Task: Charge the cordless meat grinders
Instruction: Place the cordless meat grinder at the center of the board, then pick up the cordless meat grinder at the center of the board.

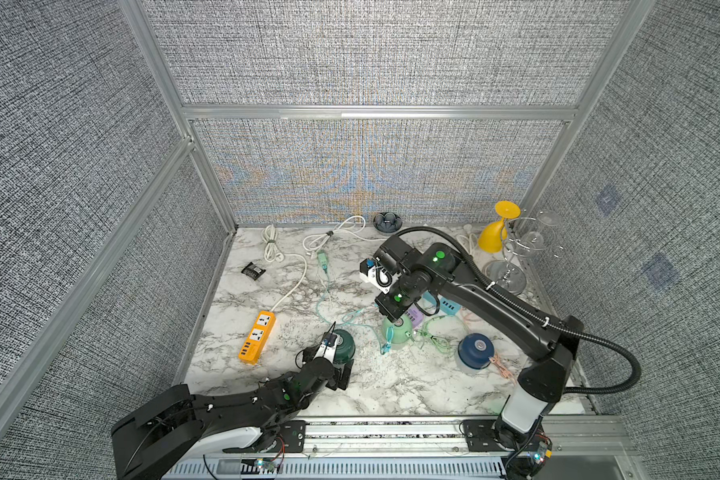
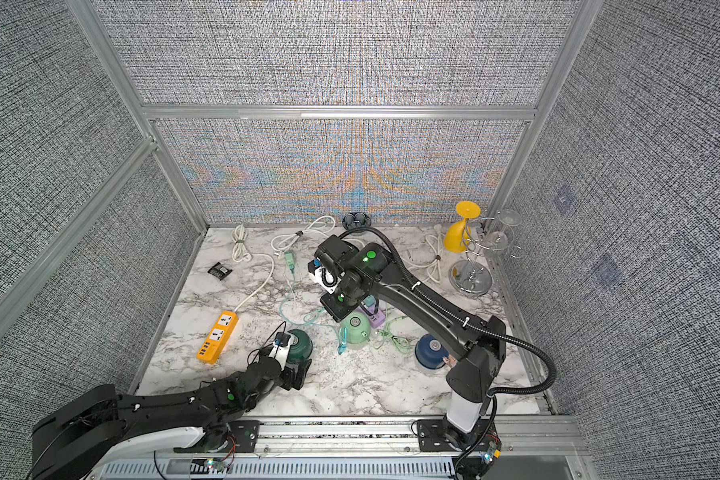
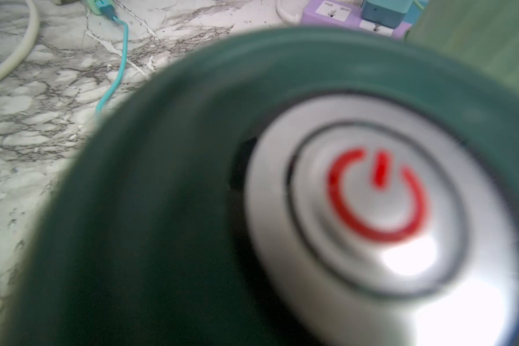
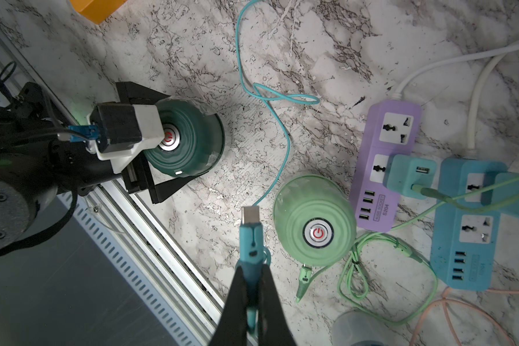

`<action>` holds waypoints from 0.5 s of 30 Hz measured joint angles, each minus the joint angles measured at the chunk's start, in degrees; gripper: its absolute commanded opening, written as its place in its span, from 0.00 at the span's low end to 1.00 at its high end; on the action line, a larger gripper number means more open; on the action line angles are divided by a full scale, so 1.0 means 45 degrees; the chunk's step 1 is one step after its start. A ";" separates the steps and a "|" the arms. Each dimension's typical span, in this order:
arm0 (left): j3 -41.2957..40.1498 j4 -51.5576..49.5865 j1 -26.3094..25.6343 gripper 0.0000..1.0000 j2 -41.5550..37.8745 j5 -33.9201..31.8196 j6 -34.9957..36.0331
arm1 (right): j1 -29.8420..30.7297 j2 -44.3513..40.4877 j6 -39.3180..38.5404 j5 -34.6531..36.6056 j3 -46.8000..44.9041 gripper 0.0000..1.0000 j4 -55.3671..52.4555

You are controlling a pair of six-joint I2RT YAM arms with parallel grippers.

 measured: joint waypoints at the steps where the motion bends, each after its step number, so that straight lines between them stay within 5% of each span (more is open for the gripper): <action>1: 0.0087 0.0010 0.0000 0.99 0.0170 -0.0039 0.0029 | 0.0000 0.0000 0.0000 -0.0015 0.0000 0.00 0.0015; 15: 0.1214 0.0602 0.0000 0.94 0.1943 -0.0476 0.0466 | 0.0000 0.0005 0.0000 -0.0102 -0.0068 0.00 -0.0005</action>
